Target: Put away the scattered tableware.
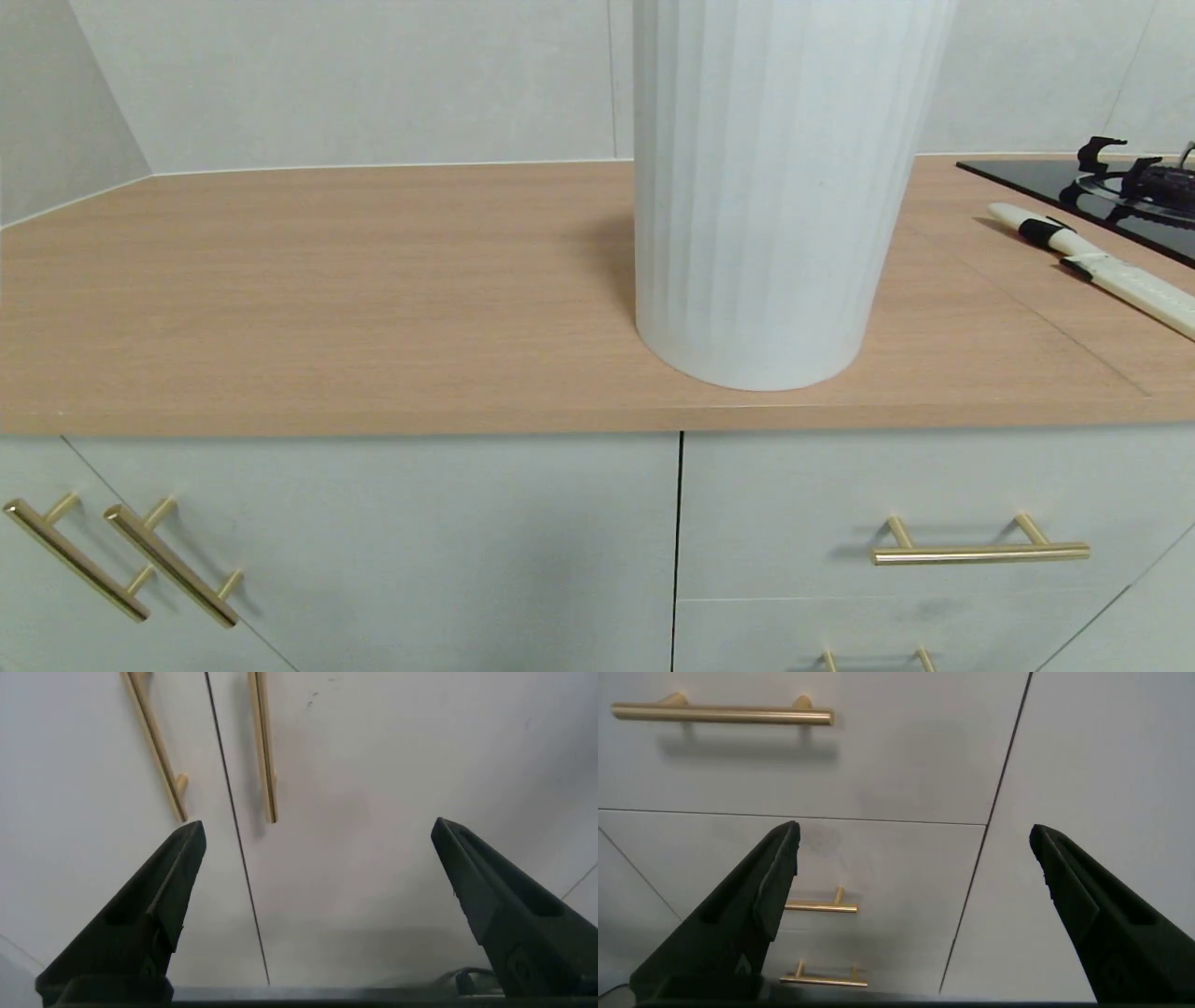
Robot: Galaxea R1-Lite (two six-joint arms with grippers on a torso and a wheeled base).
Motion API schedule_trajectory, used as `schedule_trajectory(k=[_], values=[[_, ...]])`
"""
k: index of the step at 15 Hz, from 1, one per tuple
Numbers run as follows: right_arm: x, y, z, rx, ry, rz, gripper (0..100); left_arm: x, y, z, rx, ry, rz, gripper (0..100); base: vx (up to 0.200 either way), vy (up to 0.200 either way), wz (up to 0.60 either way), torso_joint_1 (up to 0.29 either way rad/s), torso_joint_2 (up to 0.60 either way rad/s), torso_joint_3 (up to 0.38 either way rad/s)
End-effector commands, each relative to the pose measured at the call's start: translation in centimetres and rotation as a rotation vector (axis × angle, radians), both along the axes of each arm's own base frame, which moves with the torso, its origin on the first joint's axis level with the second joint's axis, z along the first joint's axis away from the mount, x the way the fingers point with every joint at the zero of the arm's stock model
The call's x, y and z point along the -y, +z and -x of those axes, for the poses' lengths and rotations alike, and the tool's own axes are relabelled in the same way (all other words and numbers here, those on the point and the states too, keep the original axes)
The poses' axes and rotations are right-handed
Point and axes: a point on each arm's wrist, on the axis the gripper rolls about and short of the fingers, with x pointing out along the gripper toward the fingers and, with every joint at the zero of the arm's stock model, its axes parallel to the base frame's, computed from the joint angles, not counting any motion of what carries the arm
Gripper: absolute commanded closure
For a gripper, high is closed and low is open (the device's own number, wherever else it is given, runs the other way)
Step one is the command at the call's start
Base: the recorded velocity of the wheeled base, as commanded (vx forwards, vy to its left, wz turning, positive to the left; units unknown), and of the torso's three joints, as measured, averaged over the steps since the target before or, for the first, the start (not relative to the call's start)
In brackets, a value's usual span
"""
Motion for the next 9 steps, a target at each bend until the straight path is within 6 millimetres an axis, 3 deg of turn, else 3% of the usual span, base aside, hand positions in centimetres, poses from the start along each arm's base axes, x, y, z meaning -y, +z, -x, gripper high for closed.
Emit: schedule_trajectory(k=[1,4,9], values=[[0.0,0.0,-0.02,-0.002,0.001,0.001,0,0.0,0.01,0.0,0.001,0.001,0.001,0,0.0,0.0,0.0,0.0,0.0,0.0],[0.0,0.0,-0.02,-0.002,0.001,0.001,0,0.0,0.01,0.0,0.001,0.001,0.001,0,0.0,0.0,-0.6,0.001,0.0,0.002],[0.0,0.0,-0.02,-0.002,0.001,0.001,0,0.0,0.01,0.0,0.001,0.001,0.001,0,0.0,0.0,0.0,0.0,0.0,0.0]])
